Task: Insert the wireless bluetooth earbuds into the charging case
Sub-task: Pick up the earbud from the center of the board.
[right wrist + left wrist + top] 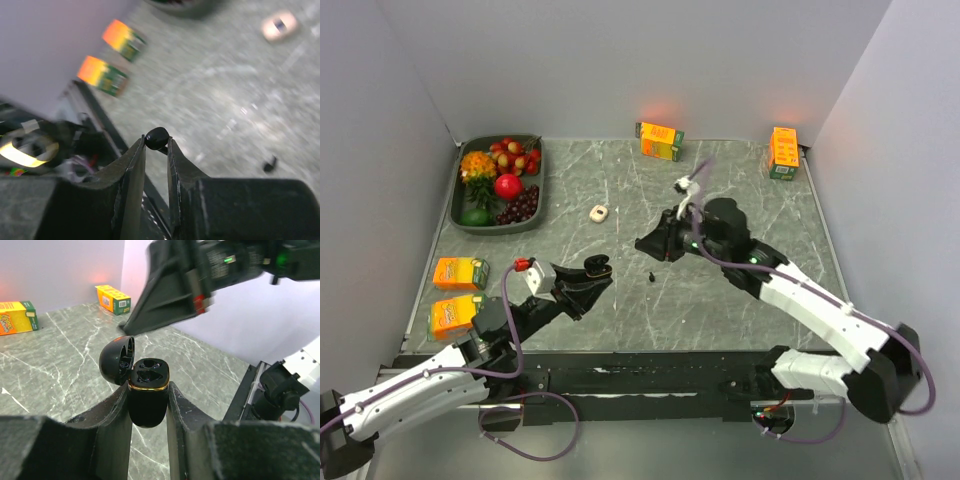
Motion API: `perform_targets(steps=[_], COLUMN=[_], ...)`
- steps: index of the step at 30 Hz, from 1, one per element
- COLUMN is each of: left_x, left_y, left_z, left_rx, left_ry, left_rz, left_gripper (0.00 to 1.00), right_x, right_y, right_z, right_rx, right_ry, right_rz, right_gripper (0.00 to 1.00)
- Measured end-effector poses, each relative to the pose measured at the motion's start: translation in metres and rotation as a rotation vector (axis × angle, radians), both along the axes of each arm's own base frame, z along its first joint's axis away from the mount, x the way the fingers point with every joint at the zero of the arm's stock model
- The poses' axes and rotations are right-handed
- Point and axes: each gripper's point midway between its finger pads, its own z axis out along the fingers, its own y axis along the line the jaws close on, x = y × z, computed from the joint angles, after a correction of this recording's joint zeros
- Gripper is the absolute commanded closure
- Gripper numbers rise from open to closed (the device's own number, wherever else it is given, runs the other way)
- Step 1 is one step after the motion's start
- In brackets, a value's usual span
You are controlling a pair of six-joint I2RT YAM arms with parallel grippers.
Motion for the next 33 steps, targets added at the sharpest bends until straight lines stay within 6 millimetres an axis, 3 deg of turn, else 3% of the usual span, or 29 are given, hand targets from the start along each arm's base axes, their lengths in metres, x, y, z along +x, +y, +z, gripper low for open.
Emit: perform_targets(steps=[2,4,7,8,11,15,17,22,27,33], left_x=[0.002,0.003,0.006,0.006,0.007,0.007,0.006,0.005,0.007,0.008], left_y=[0.0,-0.001,-0.001,-0.001,0.0,0.002,0.003,0.004,0.005,0.006], left_z=[0.0,-0.001,-0.003,-0.004,-0.004,-0.001,0.0,0.002,-0.001,0.0], left_rx=[-0.002,0.0,0.009,0.01,0.011,0.003,-0.003,-0.009,-0.004,-0.006], left_ry=[0.001,0.004,0.008,0.009,0.011,0.009,0.006,0.007,0.013,0.017], left_rz=[0.009,0.014,0.024,0.026,0.032,0.037,0.038,0.038,0.045,0.053], left_gripper=[0.99,0.99,0.99,0.99,0.99,0.99,0.99,0.99,0.99,0.99], right_x=[-0.009,-0.012,-0.004,0.002,0.018,0.023,0.021,0.038,0.057,0.062], right_y=[-0.001,-0.002,0.001,0.002,0.0,-0.024,-0.038,-0.049,-0.057,-0.079], right_z=[0.021,0.029,0.02,0.009,-0.048,-0.133,-0.158,-0.185,-0.206,-0.229], right_rx=[0.081,0.103,0.061,0.032,-0.094,-0.245,-0.297,-0.369,-0.431,-0.478], right_ry=[-0.054,-0.072,-0.04,-0.012,0.114,0.319,0.393,0.452,0.486,0.563], right_rz=[0.032,0.044,0.042,0.032,-0.024,-0.133,-0.184,-0.266,-0.331,-0.429], right_gripper=[0.83,0.86,0.89,0.89,0.89,0.89,0.89,0.87,0.8,0.74])
